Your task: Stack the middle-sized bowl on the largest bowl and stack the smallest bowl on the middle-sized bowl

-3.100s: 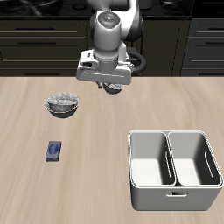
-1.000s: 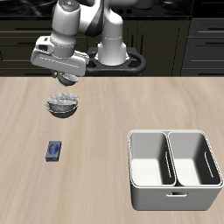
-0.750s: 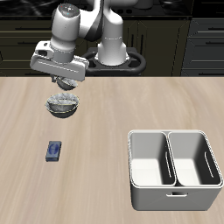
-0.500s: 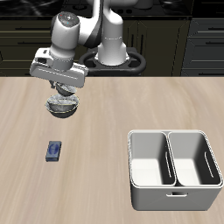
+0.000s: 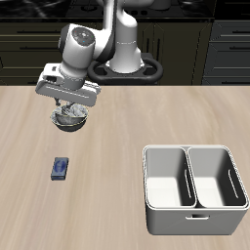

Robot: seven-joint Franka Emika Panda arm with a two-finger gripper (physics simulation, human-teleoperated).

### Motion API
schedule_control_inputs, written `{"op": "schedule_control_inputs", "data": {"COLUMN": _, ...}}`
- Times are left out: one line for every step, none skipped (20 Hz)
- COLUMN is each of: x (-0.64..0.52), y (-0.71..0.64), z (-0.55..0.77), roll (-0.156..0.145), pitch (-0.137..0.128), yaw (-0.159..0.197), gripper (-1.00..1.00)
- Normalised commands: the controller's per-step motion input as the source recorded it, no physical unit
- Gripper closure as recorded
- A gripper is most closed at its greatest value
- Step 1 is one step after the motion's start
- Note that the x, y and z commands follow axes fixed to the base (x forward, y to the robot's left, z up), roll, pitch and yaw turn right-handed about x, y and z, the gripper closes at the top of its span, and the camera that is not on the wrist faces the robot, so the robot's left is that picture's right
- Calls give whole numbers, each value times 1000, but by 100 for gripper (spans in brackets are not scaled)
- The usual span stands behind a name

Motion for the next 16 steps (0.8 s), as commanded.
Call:
{"op": "schedule_control_inputs", "data": {"x": -82, "y": -66, "z": 10, "roll": -98, "pitch": 32, "yaw": 2, "gripper": -100}}
{"op": "schedule_control_inputs", "data": {"x": -27, "y": -11, "z": 94, "roll": -17, "pitch": -15, "yaw": 36, "gripper": -100}}
{"op": "schedule_control_inputs", "data": {"x": -54, "y": -95, "z": 63, "roll": -46, "pitch": 41, "yaw": -39, "gripper": -100}}
{"op": "schedule_control_inputs", "data": {"x": -79, "y": 4, "z": 103, "roll": -38, "pitch": -7, "yaw": -20, "gripper": -100}}
{"op": "schedule_control_inputs", "data": {"x": -211, "y": 237, "z": 290, "roll": 12, "pitch": -98, "yaw": 90, "gripper": -100}}
{"op": "schedule_control_inputs", "data": {"x": -209, "y": 236, "z": 166, "roll": 30, "pitch": 20, "yaw": -26, "gripper": -100}}
{"op": "schedule_control_inputs", "data": {"x": -70, "y": 144, "z": 100, "roll": 34, "pitch": -41, "yaw": 15, "gripper": -100}}
{"op": "schedule_control_inputs", "data": {"x": -288, "y": 446, "z": 269, "roll": 53, "pitch": -41, "yaw": 4, "gripper": -100}}
{"op": "schedule_control_inputs", "data": {"x": -70, "y": 269, "z": 109, "roll": 71, "pitch": -47, "yaw": 60, "gripper": -100}}
{"op": "schedule_control_inputs", "data": {"x": -87, "y": 128, "z": 170, "roll": -21, "pitch": -67, "yaw": 49, "gripper": -100}}
{"op": "schedule_control_inputs", "data": {"x": -128, "y": 315, "z": 221, "roll": 79, "pitch": 42, "yaw": -95, "gripper": -100}}
{"op": "schedule_control_inputs", "data": {"x": 5, "y": 60, "z": 53, "roll": 19, "pitch": -7, "yaw": 6, "gripper": -100}}
{"op": "schedule_control_inputs", "data": {"x": -104, "y": 142, "z": 161, "roll": -20, "pitch": -36, "yaw": 1, "gripper": -100}}
{"op": "schedule_control_inputs", "data": {"x": -35, "y": 243, "z": 81, "roll": 67, "pitch": 17, "yaw": -38, "gripper": -100}}
{"op": "schedule_control_inputs", "data": {"x": -266, "y": 454, "z": 127, "roll": 41, "pitch": -17, "yaw": -10, "gripper": -100}}
{"op": "schedule_control_inputs", "data": {"x": -2, "y": 206, "z": 46, "roll": 35, "pitch": 6, "yaw": 20, "gripper": -100}}
